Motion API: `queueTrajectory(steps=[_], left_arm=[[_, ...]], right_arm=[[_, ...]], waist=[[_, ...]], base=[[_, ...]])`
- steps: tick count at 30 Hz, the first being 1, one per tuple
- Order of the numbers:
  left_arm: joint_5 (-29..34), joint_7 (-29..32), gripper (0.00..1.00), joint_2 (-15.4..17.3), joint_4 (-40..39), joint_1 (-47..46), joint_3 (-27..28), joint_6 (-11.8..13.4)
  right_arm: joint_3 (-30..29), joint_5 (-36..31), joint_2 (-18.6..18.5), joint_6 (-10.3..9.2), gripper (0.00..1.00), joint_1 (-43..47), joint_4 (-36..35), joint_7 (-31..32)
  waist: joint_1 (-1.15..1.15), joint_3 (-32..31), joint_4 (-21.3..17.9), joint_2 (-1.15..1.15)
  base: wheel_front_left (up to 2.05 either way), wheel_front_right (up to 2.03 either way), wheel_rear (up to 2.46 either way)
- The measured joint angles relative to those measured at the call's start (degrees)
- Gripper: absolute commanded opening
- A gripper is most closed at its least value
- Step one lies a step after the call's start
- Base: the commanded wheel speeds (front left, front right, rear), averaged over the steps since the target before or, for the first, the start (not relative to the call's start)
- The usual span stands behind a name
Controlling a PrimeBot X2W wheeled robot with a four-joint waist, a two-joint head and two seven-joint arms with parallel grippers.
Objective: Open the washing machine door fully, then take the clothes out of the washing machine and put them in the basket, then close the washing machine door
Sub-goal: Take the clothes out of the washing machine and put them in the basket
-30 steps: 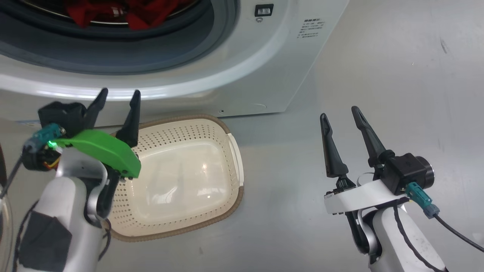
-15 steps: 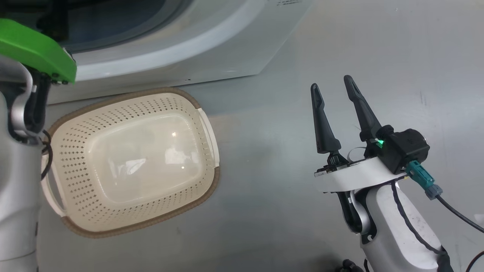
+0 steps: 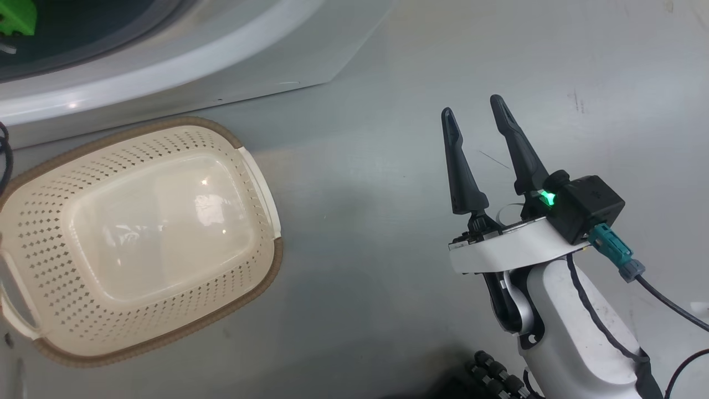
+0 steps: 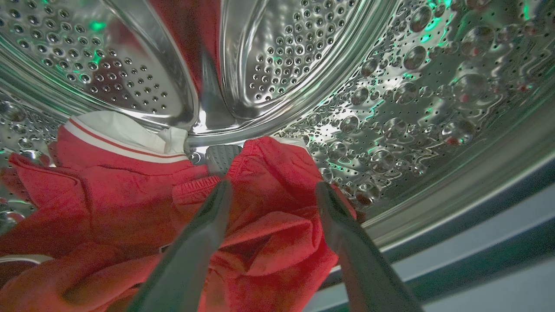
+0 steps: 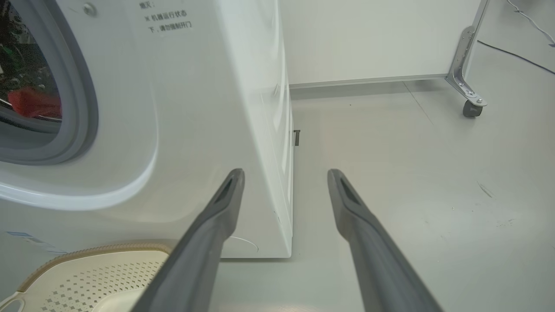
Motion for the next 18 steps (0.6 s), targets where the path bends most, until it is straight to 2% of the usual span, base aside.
queueTrajectory(steps=[16, 17, 18], left_arm=[[-0.35, 9.78, 1.00, 1.71, 11.09, -6.81, -1.81, -0.48], [-0.35, 10.53, 0.91, 1.74, 11.70, -7.03, -1.98, -0.48], [-0.41, 11.23, 0.67, 1.72, 12.23, -7.13, -2.09, -0.48]], right_arm=[[0.44, 1.30, 0.02, -0.46, 1.00, -1.94, 0.13, 0.00], [0.44, 1.30, 0.02, -0.46, 1.00, -2.03, 0.13, 0.00], [0.46, 1.30, 0.02, -0.46, 1.00, -2.09, 0.14, 0.00]], waist=[[0.00, 1.71, -1.76, 0.00], [0.00, 1.68, -1.74, 0.00], [0.00, 1.65, -1.72, 0.00]], base=[[0.00, 0.00, 0.00], [0.00, 0.00, 0.00], [0.00, 0.00, 0.00]])
